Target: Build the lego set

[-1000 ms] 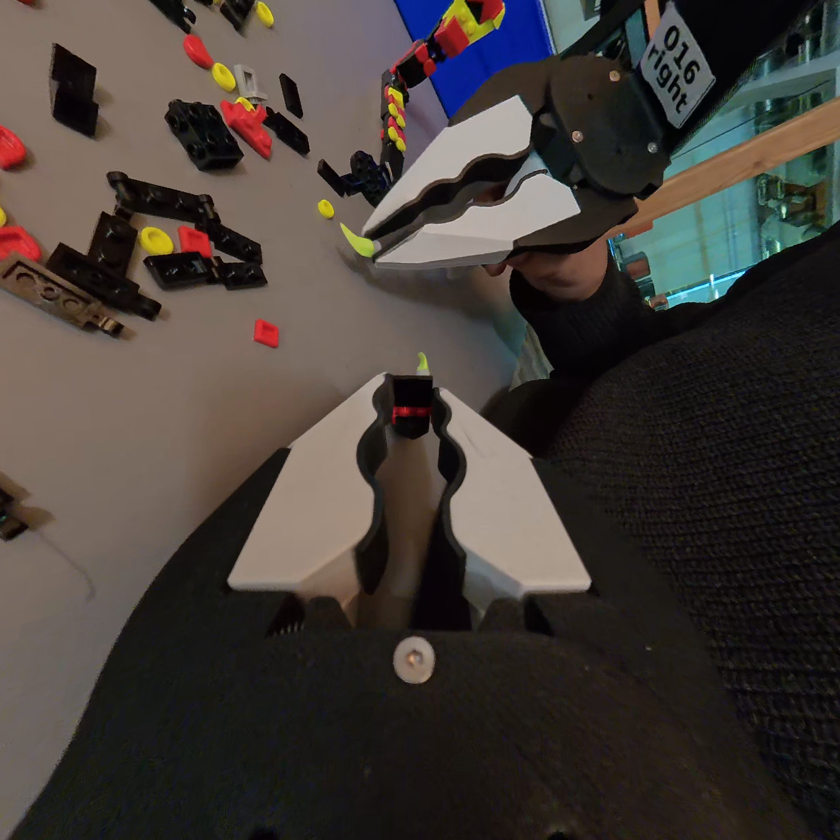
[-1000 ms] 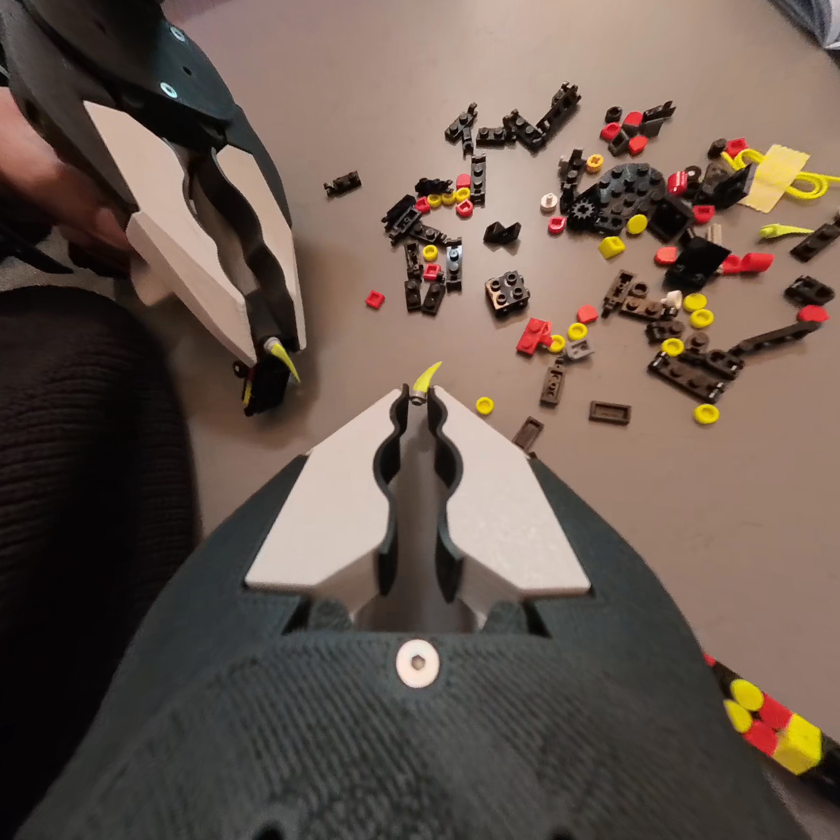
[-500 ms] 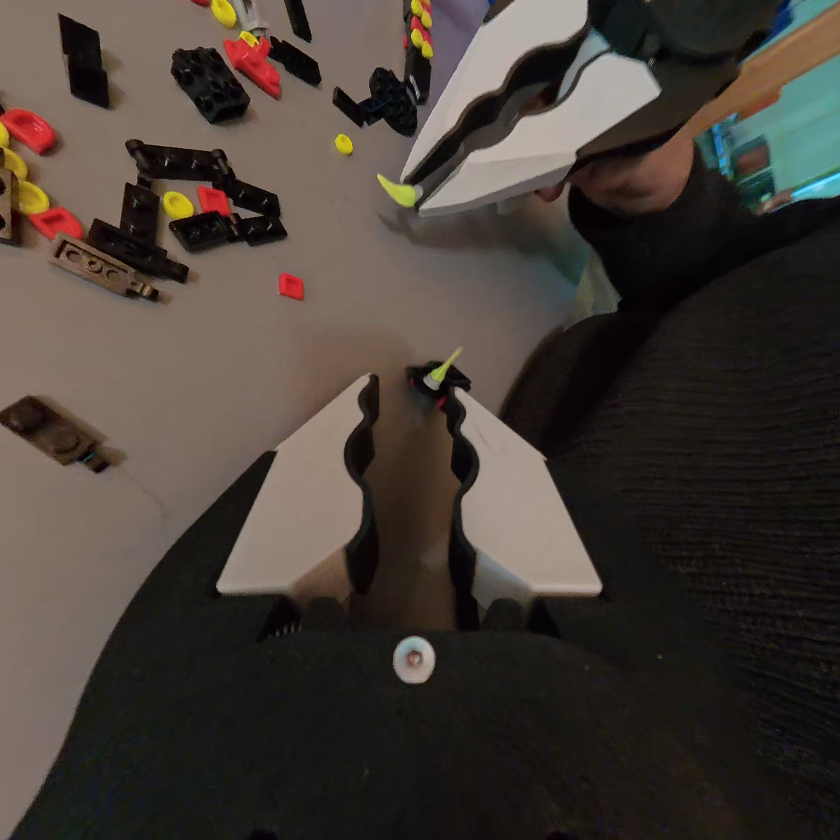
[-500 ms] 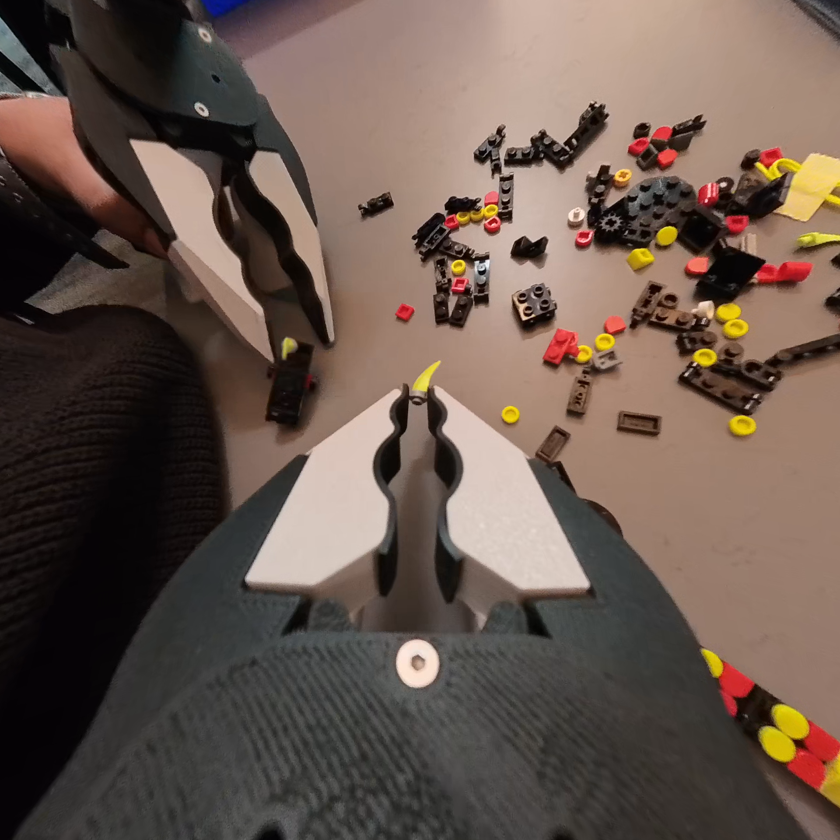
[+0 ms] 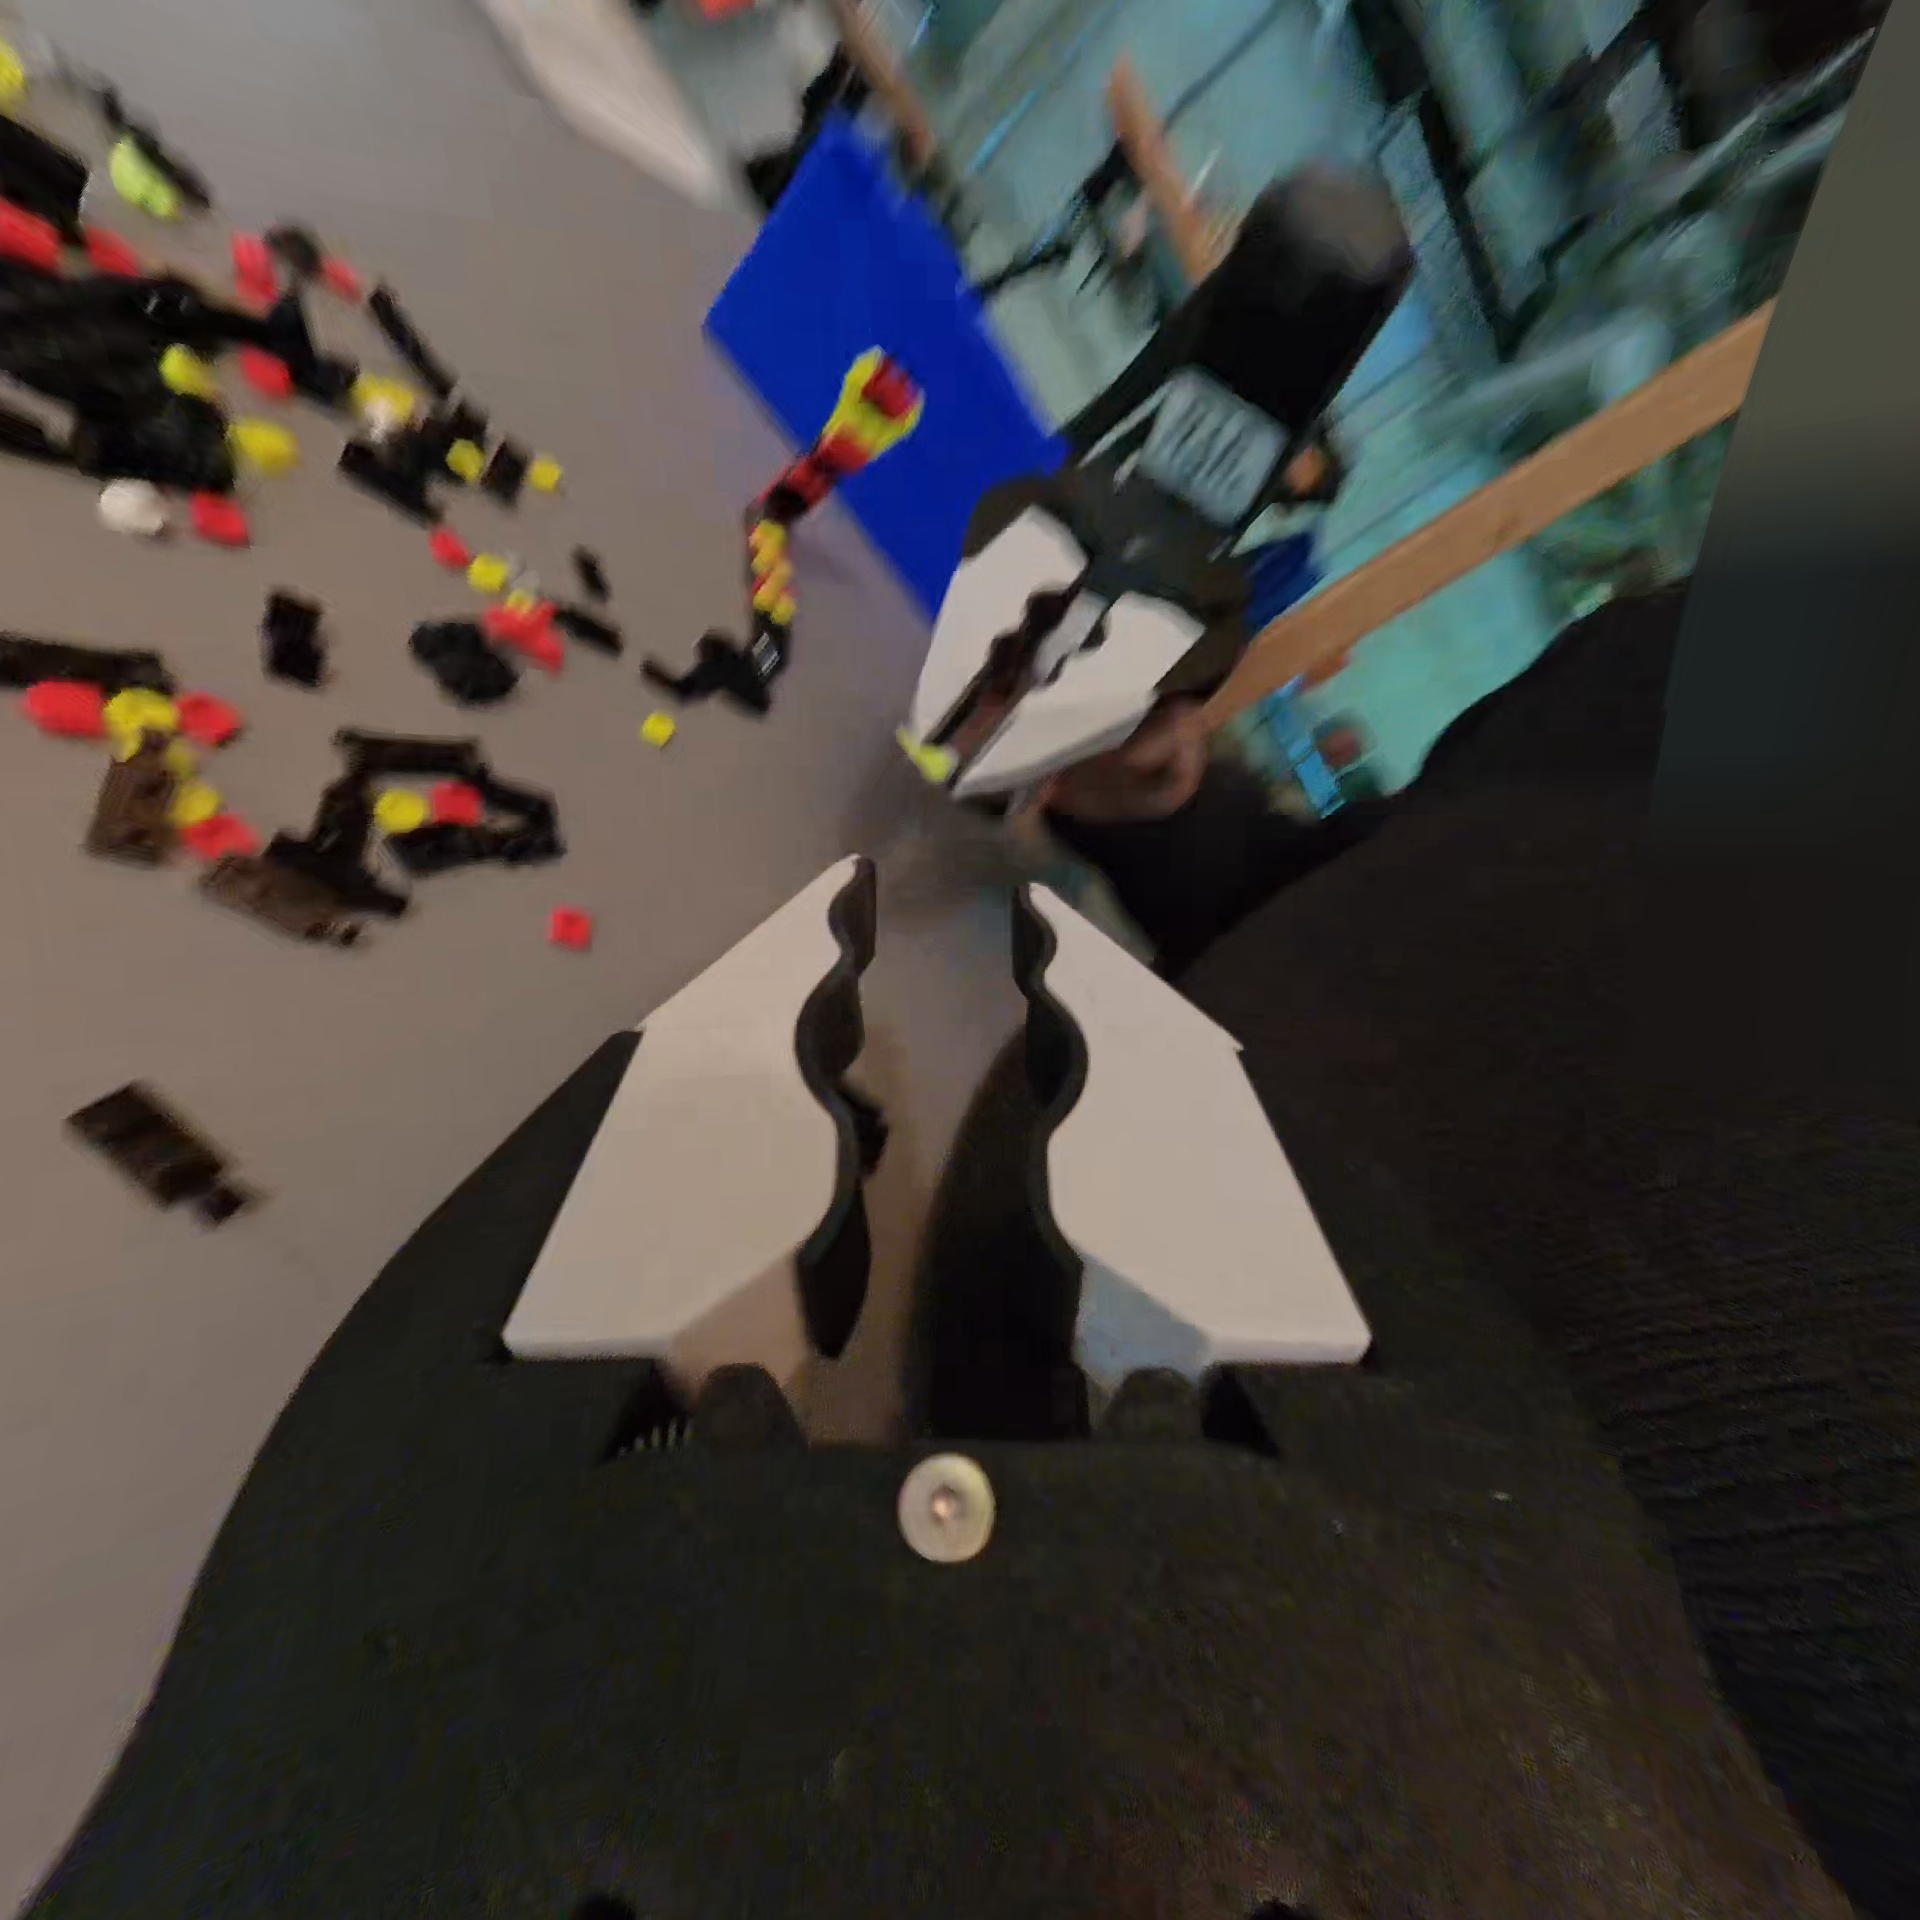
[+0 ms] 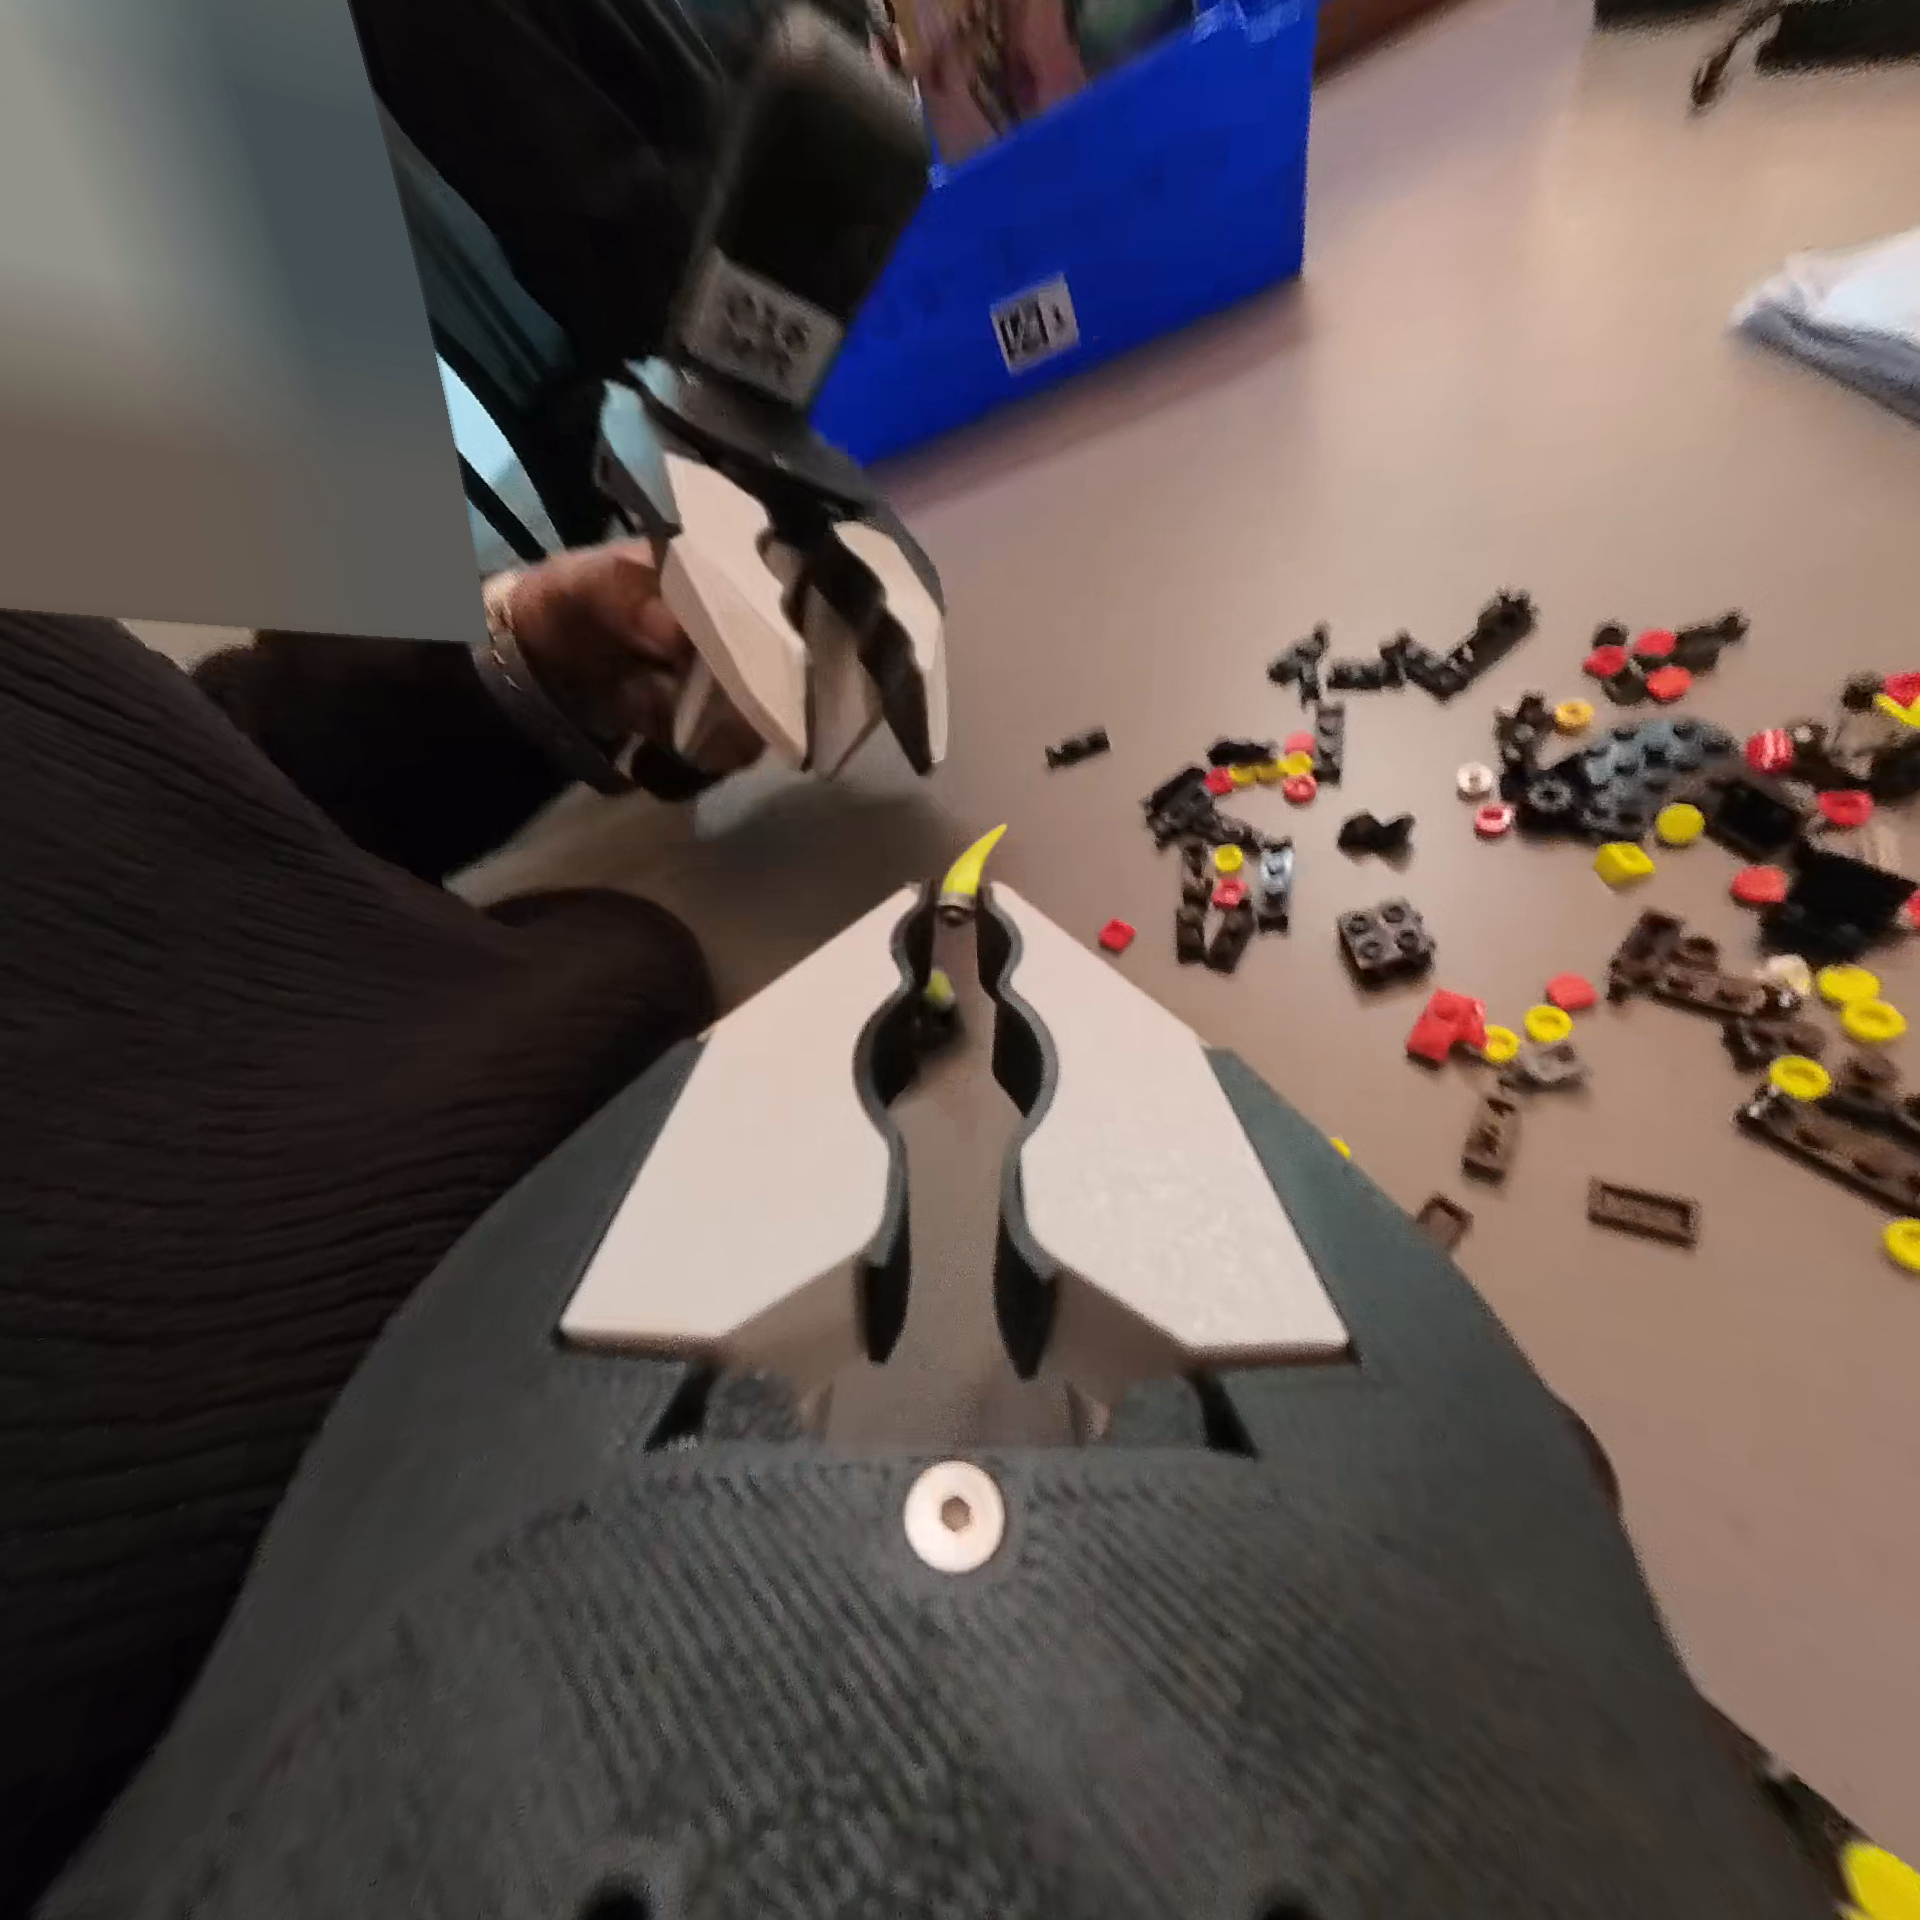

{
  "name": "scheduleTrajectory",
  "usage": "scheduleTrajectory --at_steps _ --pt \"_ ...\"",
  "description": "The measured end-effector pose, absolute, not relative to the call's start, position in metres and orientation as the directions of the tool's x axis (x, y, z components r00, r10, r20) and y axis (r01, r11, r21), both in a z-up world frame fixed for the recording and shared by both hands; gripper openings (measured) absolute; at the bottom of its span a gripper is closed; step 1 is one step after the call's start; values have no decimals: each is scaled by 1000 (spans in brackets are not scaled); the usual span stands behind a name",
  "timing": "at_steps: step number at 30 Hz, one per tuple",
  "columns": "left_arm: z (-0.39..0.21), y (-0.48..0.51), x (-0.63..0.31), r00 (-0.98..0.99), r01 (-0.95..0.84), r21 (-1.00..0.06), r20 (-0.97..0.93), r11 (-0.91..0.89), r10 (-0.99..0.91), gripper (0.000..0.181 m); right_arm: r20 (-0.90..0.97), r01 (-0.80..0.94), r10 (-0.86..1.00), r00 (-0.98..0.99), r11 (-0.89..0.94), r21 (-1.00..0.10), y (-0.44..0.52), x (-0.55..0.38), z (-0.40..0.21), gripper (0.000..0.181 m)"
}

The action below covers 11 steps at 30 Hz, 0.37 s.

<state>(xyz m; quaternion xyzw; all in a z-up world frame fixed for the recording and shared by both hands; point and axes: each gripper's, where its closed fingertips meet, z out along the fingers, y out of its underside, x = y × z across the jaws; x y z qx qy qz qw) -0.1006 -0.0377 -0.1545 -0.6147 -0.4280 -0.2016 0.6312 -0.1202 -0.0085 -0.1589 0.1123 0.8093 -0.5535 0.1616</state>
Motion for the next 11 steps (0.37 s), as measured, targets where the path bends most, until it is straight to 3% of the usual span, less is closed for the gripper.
scheduleTrajectory --at_steps 3,6,11 --pt "-129 -34 -114 567 720 -609 793 333 225 13 -383 385 61 -922 256 -887 -11 -132 -145 5" --pt "-139 -15 -117 543 722 -621 782 304 307 11 -367 374 77 -927 242 -895 -13 -132 -143 5" --pt "-140 -6 -121 452 764 -506 863 401 227 11 -311 321 81 -947 259 -911 -18 -126 -143 5"
